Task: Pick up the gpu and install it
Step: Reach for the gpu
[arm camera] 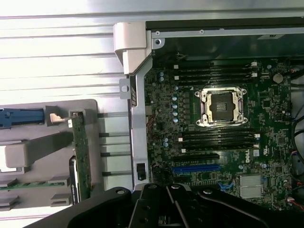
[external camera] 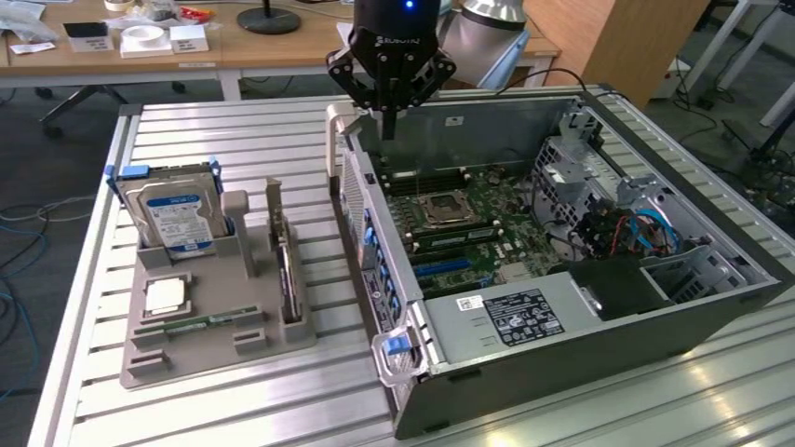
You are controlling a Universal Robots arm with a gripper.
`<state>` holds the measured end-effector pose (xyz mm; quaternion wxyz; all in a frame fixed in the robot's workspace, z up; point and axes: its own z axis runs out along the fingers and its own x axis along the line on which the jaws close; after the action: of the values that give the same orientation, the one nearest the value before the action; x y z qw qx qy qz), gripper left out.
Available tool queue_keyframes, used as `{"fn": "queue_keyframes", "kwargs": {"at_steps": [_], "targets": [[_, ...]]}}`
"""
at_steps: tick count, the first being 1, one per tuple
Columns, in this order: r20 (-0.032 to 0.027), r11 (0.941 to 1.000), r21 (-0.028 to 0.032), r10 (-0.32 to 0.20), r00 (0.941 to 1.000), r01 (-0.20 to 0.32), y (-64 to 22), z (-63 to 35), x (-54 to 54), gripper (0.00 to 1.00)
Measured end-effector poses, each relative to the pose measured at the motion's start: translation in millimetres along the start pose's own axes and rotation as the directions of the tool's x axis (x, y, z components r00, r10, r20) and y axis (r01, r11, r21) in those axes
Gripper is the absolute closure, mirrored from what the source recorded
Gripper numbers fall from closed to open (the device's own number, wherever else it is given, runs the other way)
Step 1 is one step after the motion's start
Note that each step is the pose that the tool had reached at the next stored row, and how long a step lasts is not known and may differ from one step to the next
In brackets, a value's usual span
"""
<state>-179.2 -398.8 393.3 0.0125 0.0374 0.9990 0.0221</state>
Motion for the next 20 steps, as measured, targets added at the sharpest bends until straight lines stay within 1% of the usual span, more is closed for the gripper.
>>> {"fn": "queue_keyframes", "kwargs": {"at_steps": [20], "targets": [[0.0,1.0,0.0,0.0,1.0,0.0,-0.6,-0.2,7.7,0.89]]}}
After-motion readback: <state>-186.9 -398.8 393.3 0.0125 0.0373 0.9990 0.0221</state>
